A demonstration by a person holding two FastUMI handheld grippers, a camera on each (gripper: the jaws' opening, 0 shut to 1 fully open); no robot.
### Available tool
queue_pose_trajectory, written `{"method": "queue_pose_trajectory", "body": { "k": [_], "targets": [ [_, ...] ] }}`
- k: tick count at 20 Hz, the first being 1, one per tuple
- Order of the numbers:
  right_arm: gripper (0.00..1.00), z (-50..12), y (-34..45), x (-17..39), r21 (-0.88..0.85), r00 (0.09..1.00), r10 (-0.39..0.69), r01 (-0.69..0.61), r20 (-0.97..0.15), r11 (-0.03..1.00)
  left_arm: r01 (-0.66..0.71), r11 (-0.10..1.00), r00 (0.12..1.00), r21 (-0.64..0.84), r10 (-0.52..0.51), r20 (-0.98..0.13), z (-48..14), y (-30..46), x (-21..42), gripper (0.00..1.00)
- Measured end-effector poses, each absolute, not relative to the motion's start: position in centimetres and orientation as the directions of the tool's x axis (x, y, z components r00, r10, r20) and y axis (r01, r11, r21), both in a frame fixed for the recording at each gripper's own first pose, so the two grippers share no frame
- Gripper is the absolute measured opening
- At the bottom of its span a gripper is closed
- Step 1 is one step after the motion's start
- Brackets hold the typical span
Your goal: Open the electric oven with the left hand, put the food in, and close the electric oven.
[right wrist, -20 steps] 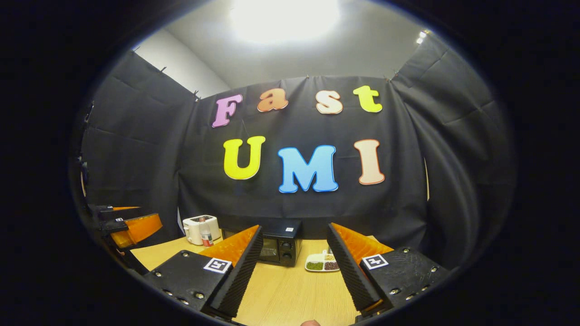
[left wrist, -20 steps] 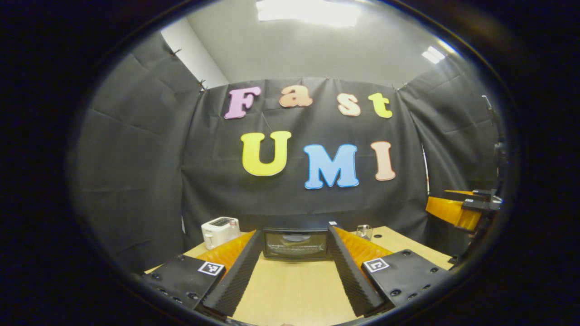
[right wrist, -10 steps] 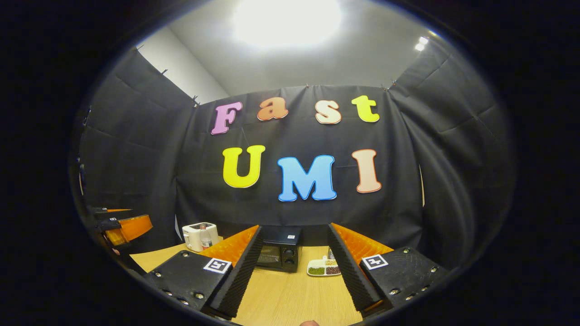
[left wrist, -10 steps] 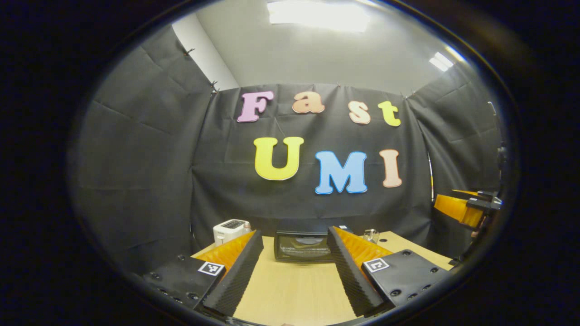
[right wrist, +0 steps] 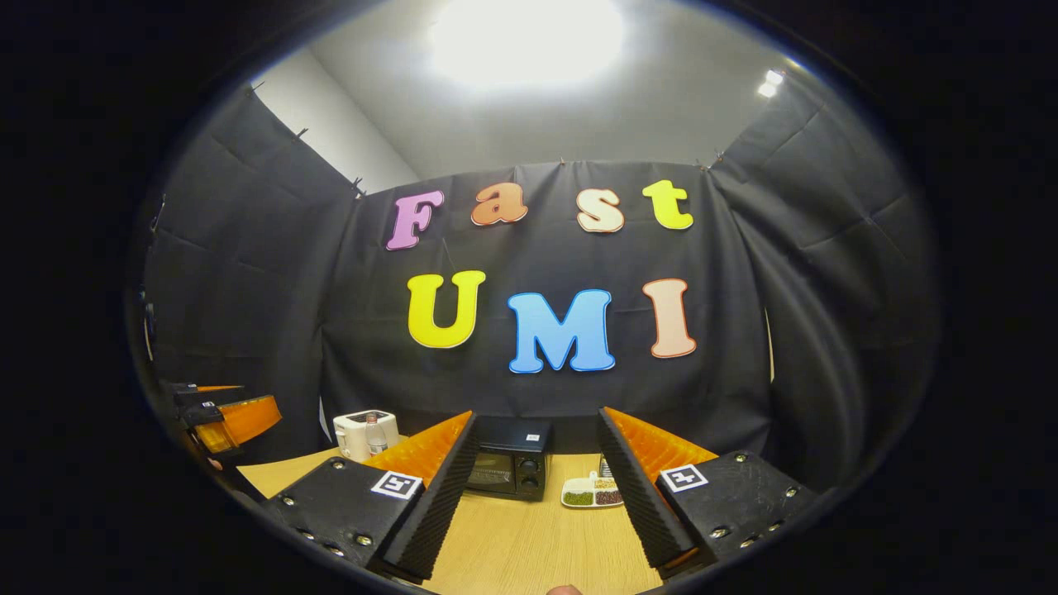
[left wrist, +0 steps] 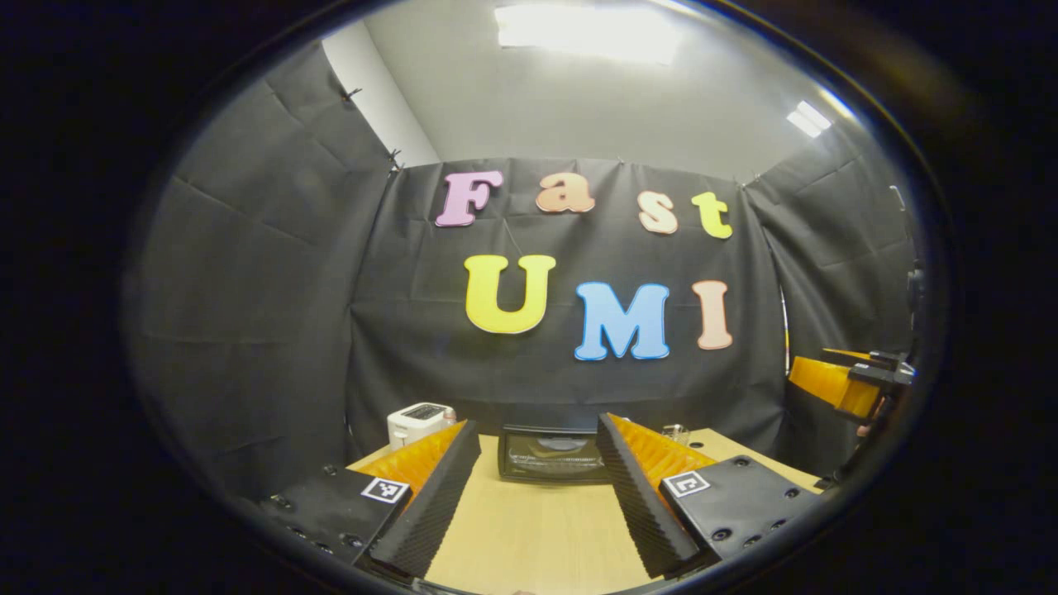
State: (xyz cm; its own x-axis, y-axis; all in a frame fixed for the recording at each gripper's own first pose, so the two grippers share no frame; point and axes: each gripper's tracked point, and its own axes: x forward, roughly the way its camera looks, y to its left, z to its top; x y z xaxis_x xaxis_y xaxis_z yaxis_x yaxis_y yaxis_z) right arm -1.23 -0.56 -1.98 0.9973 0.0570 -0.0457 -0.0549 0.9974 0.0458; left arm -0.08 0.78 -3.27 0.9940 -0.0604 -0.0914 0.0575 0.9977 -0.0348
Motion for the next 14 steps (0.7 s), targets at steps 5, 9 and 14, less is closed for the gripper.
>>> {"method": "queue_pose_trajectory", "body": {
  "k": [5,9,14],
  "targets": [
    [0.89,-1.81,-1.07,-1.15,0.046,0.998,0.05,-0.048,-0.04,0.998,0.062,0.998,0.994,-0.032,-0.065,-0.091,-3.15,0.34,-0.15,0.96],
    [0.89,-1.49,-1.37,-1.14,0.039,0.998,0.049,-0.048,-0.031,0.998,0.061,0.998,0.994,-0.033,-0.064,-0.087,-3.09,0.28,-0.1,0.98],
    [0.89,-1.05,-1.58,-1.1,0.037,0.999,0.048,-0.047,-0.018,0.998,0.061,0.998,0.994,-0.022,-0.062,-0.085,-2.89,0.24,-0.09,1.0]
  ]
}}
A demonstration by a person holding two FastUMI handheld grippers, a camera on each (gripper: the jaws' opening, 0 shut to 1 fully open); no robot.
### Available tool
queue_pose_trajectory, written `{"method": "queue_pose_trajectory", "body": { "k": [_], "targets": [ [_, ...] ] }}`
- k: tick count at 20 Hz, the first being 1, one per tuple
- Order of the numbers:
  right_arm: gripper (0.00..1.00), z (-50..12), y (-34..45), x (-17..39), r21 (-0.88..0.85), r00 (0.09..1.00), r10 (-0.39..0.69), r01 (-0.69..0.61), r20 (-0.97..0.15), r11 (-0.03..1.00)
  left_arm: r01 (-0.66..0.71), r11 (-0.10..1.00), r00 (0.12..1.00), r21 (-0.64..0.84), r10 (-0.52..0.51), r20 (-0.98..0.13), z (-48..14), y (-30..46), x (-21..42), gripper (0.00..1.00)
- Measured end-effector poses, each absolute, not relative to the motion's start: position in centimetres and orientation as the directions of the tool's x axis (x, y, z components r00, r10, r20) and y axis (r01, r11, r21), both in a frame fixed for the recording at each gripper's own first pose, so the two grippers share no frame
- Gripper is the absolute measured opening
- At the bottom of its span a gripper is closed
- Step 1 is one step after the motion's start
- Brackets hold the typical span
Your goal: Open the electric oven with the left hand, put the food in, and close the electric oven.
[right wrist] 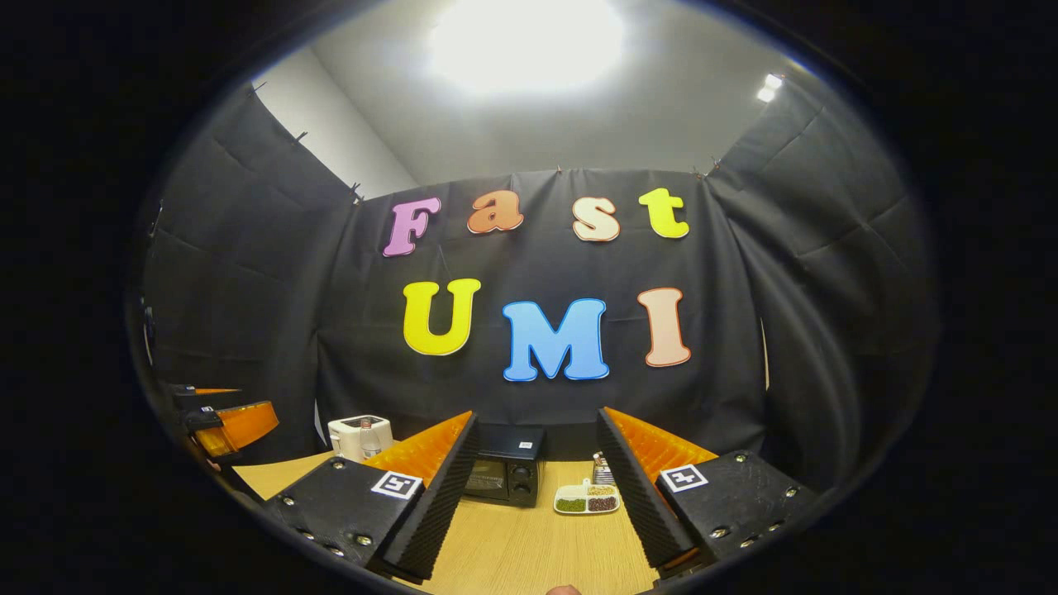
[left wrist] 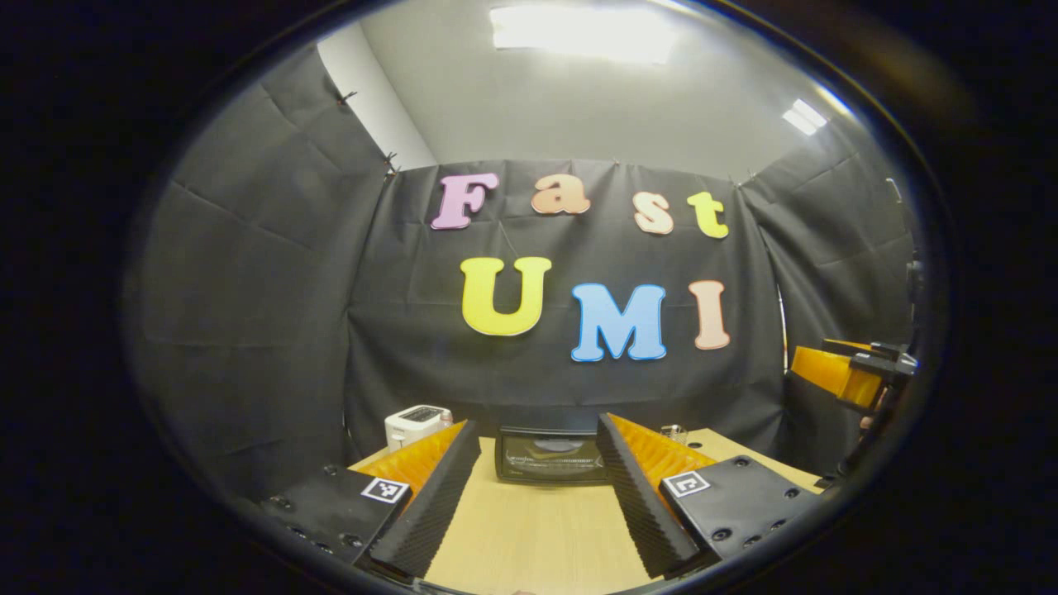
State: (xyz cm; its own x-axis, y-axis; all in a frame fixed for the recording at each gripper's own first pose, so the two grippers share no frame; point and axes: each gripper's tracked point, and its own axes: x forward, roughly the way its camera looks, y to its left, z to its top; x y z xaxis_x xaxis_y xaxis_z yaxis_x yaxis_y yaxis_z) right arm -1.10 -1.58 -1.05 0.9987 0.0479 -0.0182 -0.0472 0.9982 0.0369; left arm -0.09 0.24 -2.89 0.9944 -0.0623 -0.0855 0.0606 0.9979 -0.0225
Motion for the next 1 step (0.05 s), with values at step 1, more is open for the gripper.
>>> {"method": "queue_pose_trajectory", "body": {
  "k": [1],
  "targets": [
    [0.89,-0.98,-1.61,-1.08,0.035,0.999,0.048,-0.047,-0.016,0.998,0.06,0.998,0.994,-0.025,-0.062,-0.085,-2.93,0.13,-0.09,1.0]
  ]
}}
